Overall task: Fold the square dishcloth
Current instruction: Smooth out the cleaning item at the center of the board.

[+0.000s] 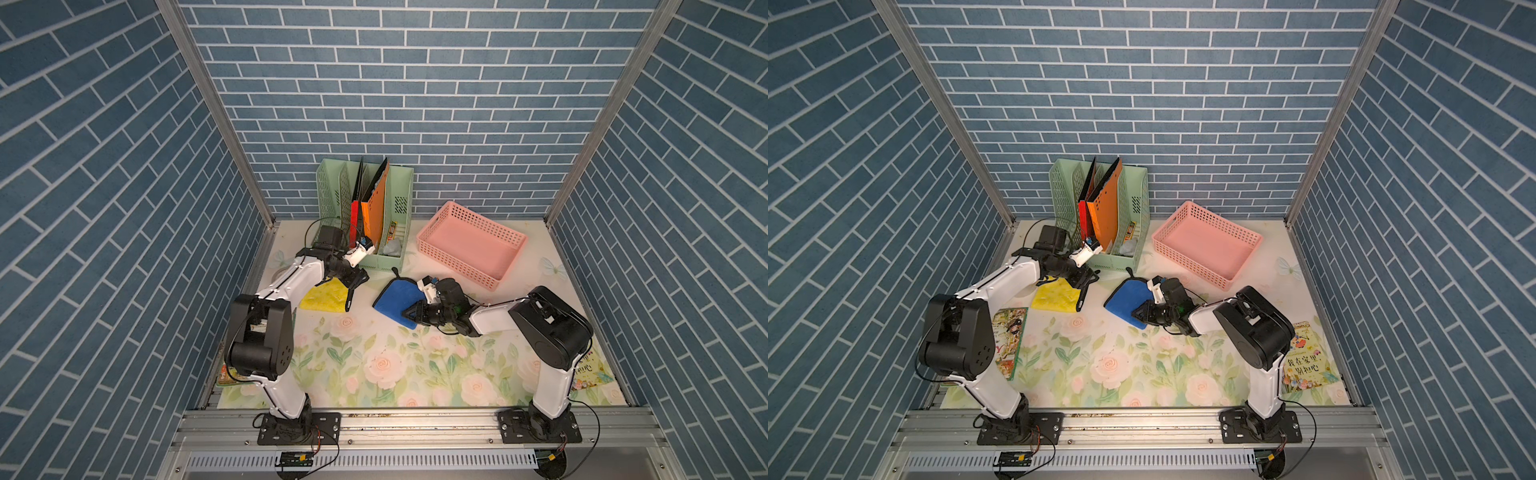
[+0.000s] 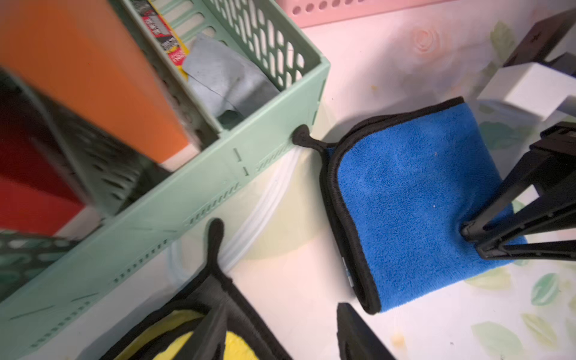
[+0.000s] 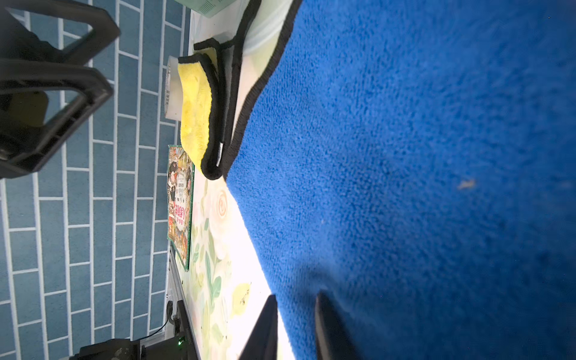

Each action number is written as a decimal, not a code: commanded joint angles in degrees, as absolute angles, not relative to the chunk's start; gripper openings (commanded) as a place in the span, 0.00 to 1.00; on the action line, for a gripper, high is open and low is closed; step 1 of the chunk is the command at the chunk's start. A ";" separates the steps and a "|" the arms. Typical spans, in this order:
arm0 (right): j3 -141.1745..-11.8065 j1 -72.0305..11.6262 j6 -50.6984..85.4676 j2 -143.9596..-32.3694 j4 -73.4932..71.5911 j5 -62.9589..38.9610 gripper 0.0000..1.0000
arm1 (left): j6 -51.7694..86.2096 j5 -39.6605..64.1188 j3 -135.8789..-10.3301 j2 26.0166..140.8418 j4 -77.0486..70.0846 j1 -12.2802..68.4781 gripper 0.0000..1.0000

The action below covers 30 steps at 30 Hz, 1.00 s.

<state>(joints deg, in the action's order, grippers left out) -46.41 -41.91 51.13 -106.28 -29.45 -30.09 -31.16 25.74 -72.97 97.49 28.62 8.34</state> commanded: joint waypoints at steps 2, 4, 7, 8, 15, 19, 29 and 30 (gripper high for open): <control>-54.63 -42.74 46.45 -101.08 -21.12 -29.09 0.26 | -30.66 29.06 -76.45 94.92 36.46 2.94 0.76; -59.32 -42.75 45.41 -104.32 -18.94 -30.15 0.26 | -28.70 29.25 -77.76 94.41 37.43 0.70 0.85; -64.97 -43.22 46.14 -111.15 -20.21 -31.67 0.26 | -25.84 29.78 -79.00 94.63 38.89 -2.36 0.99; -66.66 -43.48 46.47 -113.52 -20.65 -31.85 0.26 | -25.30 29.72 -78.66 94.45 38.93 -2.88 1.00; -69.16 -43.94 48.42 -125.24 -24.70 -32.13 0.26 | -24.28 26.69 -71.69 89.16 35.02 -4.04 1.00; -69.69 -43.98 46.00 -126.63 -22.18 -31.26 0.27 | -22.87 25.78 -72.08 89.19 35.09 -4.00 1.00; -75.60 -42.60 36.65 -116.63 -10.39 -27.09 0.34 | -24.25 23.89 -73.56 89.98 36.98 -4.04 1.00; -75.70 -41.88 36.57 -117.64 -10.44 -27.41 0.34 | -23.98 22.77 -73.27 90.32 36.65 -4.00 1.00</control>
<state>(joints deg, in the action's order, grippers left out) -74.22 -43.31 41.36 -117.34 -15.70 -29.17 -23.81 24.56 -72.73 89.78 36.12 -4.03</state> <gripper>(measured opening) 0.338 0.996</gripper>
